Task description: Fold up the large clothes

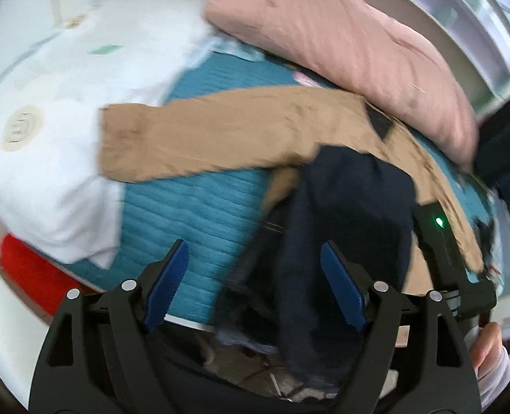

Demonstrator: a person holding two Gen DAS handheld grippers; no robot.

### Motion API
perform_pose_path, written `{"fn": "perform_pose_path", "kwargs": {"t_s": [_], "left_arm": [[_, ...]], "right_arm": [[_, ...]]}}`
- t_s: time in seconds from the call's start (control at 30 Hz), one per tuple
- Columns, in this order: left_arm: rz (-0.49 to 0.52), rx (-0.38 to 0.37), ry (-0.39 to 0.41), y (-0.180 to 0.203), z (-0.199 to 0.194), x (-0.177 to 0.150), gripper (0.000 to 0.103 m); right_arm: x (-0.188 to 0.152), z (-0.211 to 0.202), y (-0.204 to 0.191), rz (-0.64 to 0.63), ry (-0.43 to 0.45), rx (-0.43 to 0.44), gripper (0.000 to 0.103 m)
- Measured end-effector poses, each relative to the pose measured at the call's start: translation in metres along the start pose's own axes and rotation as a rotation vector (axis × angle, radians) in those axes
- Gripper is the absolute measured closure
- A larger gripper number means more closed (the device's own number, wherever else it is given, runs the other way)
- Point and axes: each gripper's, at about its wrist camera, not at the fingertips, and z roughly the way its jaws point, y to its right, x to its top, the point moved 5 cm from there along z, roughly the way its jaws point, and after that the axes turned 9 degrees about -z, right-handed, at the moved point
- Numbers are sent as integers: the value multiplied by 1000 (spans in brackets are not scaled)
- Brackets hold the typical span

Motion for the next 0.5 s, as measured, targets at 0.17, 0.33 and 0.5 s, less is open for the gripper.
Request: {"fn": "perform_pose_path", "kwargs": {"t_s": [0.17,0.33,0.5], "left_arm": [[-16,-133,-92,25,41,-12,24],[79,36,-177,24,108,-30,27],[35,17,-166,15,114,-27,26]], "right_arm": [[-9,-12,9,45,10,55,97],[-29,-42,19,64,12,88,97],[-61,-77,43,60,37,-11,97]]}}
